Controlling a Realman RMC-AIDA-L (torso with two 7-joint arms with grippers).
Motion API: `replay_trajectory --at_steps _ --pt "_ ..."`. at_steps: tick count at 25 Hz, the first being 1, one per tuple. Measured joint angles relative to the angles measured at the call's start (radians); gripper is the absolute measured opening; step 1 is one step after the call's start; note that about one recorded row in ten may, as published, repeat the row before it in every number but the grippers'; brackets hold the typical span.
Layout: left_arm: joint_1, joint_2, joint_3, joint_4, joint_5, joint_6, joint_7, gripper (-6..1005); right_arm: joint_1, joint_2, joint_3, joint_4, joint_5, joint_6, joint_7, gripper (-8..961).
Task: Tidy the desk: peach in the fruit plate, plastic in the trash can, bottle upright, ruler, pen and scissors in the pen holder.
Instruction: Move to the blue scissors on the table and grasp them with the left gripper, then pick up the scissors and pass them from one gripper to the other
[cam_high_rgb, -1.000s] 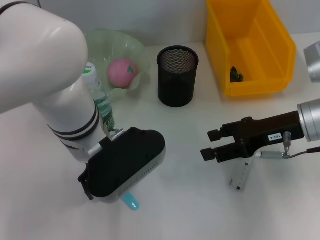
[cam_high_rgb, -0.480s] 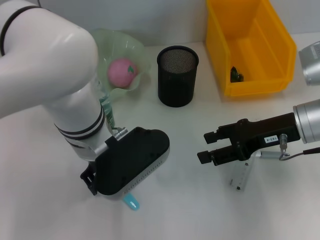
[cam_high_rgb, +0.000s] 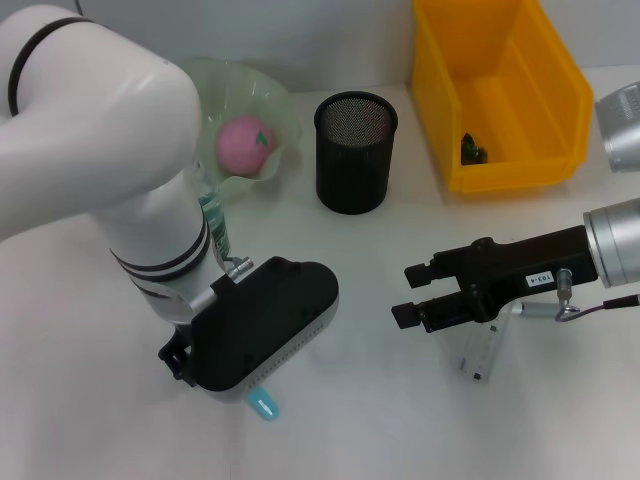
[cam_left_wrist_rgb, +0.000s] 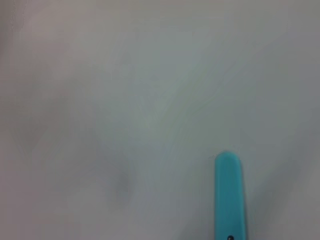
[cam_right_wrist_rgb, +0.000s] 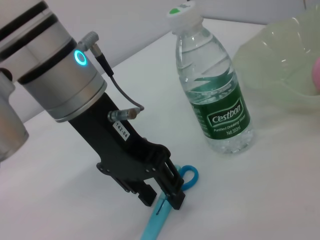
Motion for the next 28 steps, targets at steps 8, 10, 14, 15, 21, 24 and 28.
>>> replay_trajectory --at_steps 8,10,14,15,21,24,28 --pt "0.001 0.0 0.009 -0.005 0.0 -0.016 -0.004 507 0.0 0.001 0.0 -0.001 0.0 -0.005 0.0 750" --pt "0.001 0.0 0.019 -0.012 0.001 -0.026 -0.009 499 0.0 0.002 0.0 -0.001 0.0 -0.005 0.0 750" --pt "-0.002 0.0 0.029 -0.026 0.0 -0.034 -0.014 483 0.0 0.006 0.0 -0.002 0.0 -0.006 0.0 751" --pt "-0.003 0.0 0.029 -0.03 0.002 -0.035 -0.013 346 0.0 0.007 0.0 -0.002 0.0 -0.006 0.0 751" --pt "-0.001 0.0 -0.033 -0.017 0.013 0.006 -0.022 240 0.001 0.01 0.0 -0.005 0.0 -0.008 0.0 751" --pt "-0.006 0.001 -0.18 0.023 -0.014 0.091 -0.05 240 0.001 0.009 0.0 -0.006 0.0 -0.011 0.001 751" --pt "-0.014 0.008 -0.473 0.062 -0.102 0.251 -0.11 240 0.0 0.006 0.0 -0.008 0.003 -0.022 -0.002 750"
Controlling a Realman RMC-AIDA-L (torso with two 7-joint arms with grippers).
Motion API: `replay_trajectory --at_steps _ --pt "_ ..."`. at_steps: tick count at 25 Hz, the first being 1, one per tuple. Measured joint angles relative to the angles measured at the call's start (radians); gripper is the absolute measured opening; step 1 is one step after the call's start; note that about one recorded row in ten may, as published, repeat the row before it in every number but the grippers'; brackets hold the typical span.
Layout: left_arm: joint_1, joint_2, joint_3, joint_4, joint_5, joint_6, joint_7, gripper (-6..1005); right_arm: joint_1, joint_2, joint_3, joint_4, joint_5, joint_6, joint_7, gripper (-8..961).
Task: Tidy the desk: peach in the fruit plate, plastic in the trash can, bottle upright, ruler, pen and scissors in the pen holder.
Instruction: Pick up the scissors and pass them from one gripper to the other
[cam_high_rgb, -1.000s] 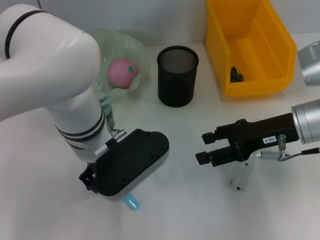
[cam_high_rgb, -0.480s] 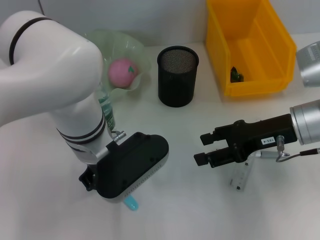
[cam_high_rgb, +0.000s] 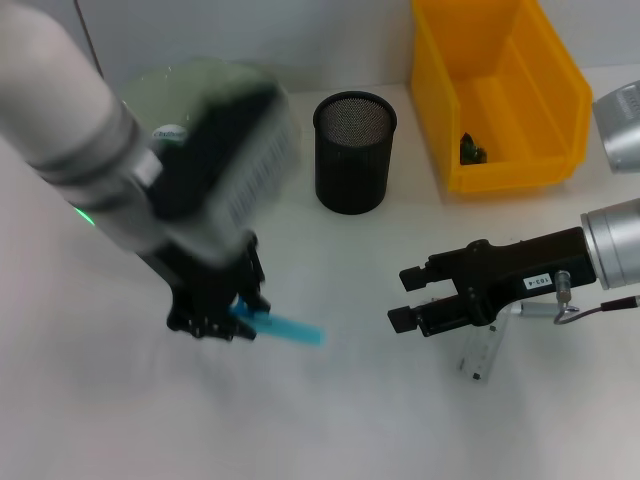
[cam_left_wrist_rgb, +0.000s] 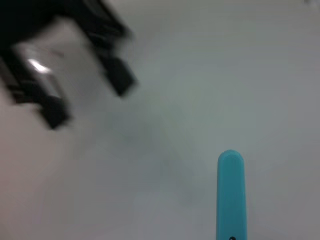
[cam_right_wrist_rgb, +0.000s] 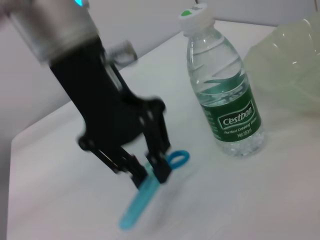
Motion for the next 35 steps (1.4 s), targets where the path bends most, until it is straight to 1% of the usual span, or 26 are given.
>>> replay_trajectory --at_steps 3,6,9,12,14,17,20,21,22,24,29,32,35 --pt "0.004 0.002 -0.218 0.012 -0.042 0.095 -0.039 240 0.0 -0.004 0.0 -0.004 0.001 -0.016 -0.001 750" --pt "0.017 0.007 -0.486 0.012 -0.117 0.197 -0.088 240 -0.002 -0.006 0.001 -0.023 0.003 -0.042 -0.001 750" --pt "0.037 0.012 -0.65 0.003 -0.183 0.239 -0.147 240 -0.003 -0.006 0.005 -0.04 0.004 -0.068 -0.001 750" --pt "0.083 0.013 -0.759 -0.021 -0.278 0.239 -0.242 240 -0.001 -0.006 0.006 -0.043 0.005 -0.088 -0.002 750" --pt "0.123 0.013 -0.8 -0.047 -0.357 0.237 -0.314 240 -0.001 -0.005 0.007 -0.044 0.005 -0.099 -0.007 751" --pt "0.186 0.018 -0.824 -0.064 -0.469 0.241 -0.42 240 0.002 -0.001 0.004 -0.049 0.006 -0.115 -0.012 751" --pt "0.26 0.031 -0.822 -0.067 -0.588 0.252 -0.508 240 0.005 0.003 0.004 -0.054 0.007 -0.117 -0.012 751" --pt "0.296 0.041 -0.814 -0.086 -0.652 0.26 -0.546 240 0.007 0.004 0.007 -0.056 0.007 -0.117 -0.013 751" --pt "0.296 0.041 -0.814 -0.086 -0.652 0.26 -0.546 240 0.008 0.005 0.01 -0.058 0.009 -0.117 -0.013 751" --pt "0.32 0.054 -0.805 -0.128 -0.704 0.274 -0.579 240 0.009 0.007 0.012 -0.062 0.016 -0.117 -0.012 751" --pt "0.345 0.082 -0.796 -0.278 -0.733 0.291 -0.581 240 0.005 0.011 0.013 -0.074 0.038 -0.123 -0.009 751" --pt "0.36 0.085 -0.797 -0.338 -0.735 0.294 -0.595 241 -0.005 0.016 0.011 -0.081 0.052 -0.129 -0.034 750" --pt "0.369 0.08 -0.796 -0.361 -0.732 0.294 -0.632 241 -0.02 0.016 0.01 -0.089 0.056 -0.137 -0.061 750"
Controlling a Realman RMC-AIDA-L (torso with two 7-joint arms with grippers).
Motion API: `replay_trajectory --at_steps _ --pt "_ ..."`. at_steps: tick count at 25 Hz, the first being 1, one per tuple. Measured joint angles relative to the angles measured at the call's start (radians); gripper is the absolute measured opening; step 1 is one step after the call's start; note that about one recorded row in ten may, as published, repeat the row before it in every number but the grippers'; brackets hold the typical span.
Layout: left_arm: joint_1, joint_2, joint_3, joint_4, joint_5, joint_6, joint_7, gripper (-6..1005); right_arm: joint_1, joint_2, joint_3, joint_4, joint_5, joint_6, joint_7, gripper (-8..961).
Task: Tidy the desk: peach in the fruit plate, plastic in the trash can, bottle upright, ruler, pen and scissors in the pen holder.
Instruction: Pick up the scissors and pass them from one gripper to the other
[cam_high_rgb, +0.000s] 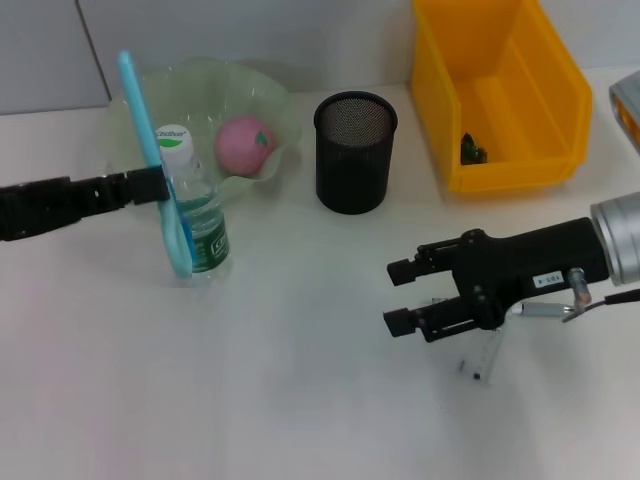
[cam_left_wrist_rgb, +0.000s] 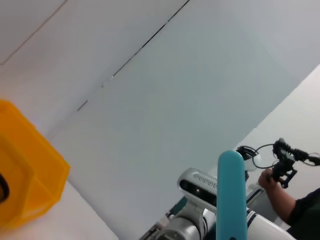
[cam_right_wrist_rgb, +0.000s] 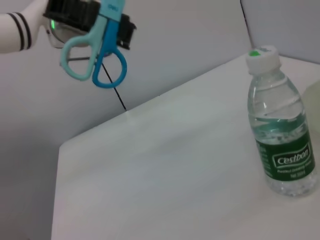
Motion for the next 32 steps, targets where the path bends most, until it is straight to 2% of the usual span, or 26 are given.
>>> replay_trajectory --at_steps 6,15,17,20,25,32 --pt "-0.003 0.005 0.07 -0.042 0.005 -0.004 -0.115 241 -0.023 -0.005 0.005 -0.026 0.03 -0.04 -0.056 751" --pt "-0.015 -0.001 0.125 -0.072 0.035 -0.036 -0.268 241 -0.033 0.007 0.005 -0.038 0.03 -0.032 -0.153 751" --pt "-0.035 0.002 0.126 -0.136 0.051 -0.046 -0.324 241 -0.035 0.012 0.006 -0.038 0.03 -0.023 -0.178 750" --pt "-0.042 0.004 0.125 -0.167 0.057 -0.05 -0.372 241 -0.042 0.026 0.009 -0.041 0.034 -0.008 -0.249 750" --pt "-0.043 -0.004 0.1 -0.174 0.05 -0.051 -0.492 241 -0.063 0.034 0.013 -0.005 0.134 0.027 -0.432 751" --pt "-0.055 -0.026 0.091 -0.176 0.049 -0.045 -0.614 241 -0.086 0.034 0.011 0.175 0.375 0.093 -0.853 751"
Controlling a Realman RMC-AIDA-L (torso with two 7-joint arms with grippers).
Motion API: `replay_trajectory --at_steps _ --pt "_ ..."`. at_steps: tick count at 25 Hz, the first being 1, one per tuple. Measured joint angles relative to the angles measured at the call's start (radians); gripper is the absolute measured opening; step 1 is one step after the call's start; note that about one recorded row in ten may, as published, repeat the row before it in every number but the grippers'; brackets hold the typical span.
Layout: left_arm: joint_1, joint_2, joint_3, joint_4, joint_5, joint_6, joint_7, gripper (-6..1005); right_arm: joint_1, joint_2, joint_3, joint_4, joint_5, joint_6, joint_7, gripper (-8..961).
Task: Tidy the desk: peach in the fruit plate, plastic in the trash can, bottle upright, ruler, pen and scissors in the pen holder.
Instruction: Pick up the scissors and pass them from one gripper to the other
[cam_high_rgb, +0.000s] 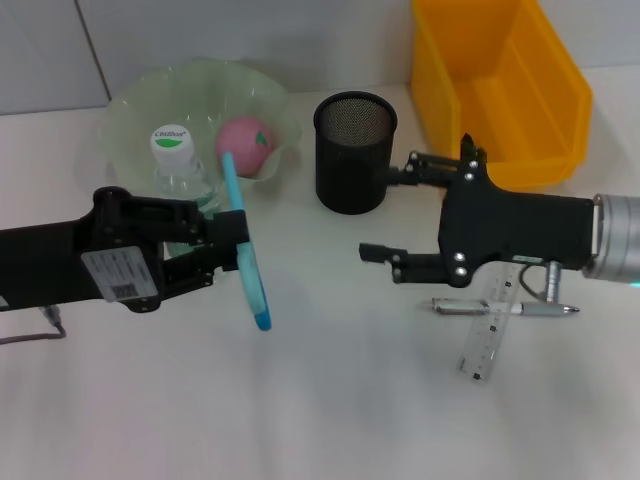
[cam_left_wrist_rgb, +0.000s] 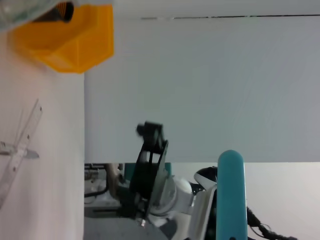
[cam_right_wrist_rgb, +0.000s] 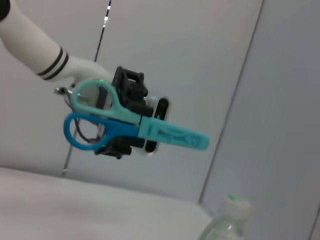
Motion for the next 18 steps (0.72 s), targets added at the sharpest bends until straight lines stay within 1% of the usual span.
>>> replay_trajectory --at_steps 4,6,9,11,12,13,15,18 --pt "-0.006 -0.003 0.001 -0.004 -0.001 0.001 -0.037 241 0.025 0.0 0.003 0.095 0.039 0.03 -0.157 750" --pt "-0.021 -0.002 0.009 -0.02 0.001 0.013 -0.039 241 0.036 0.001 0.004 0.125 0.056 0.04 -0.211 750" --pt "-0.046 0.002 0.024 -0.047 0.004 0.033 -0.039 241 0.042 0.004 -0.005 0.145 0.087 0.042 -0.294 750" --pt "-0.057 0.011 0.042 -0.058 0.007 0.033 -0.04 241 0.043 0.007 -0.009 0.147 0.095 0.042 -0.336 750" --pt "-0.057 0.011 0.042 -0.058 0.007 0.033 -0.04 241 0.044 0.007 -0.009 0.147 0.098 0.042 -0.351 750" --pt "-0.061 0.017 0.051 -0.062 0.008 0.032 -0.04 241 0.046 0.008 -0.007 0.147 0.099 0.042 -0.362 751" --pt "-0.064 0.037 0.058 -0.069 0.009 0.023 -0.041 241 0.049 0.008 -0.004 0.147 0.109 0.045 -0.382 751" --pt "-0.064 0.055 0.058 -0.096 0.01 0.003 -0.04 241 0.053 0.008 -0.016 0.15 0.145 0.067 -0.454 751"
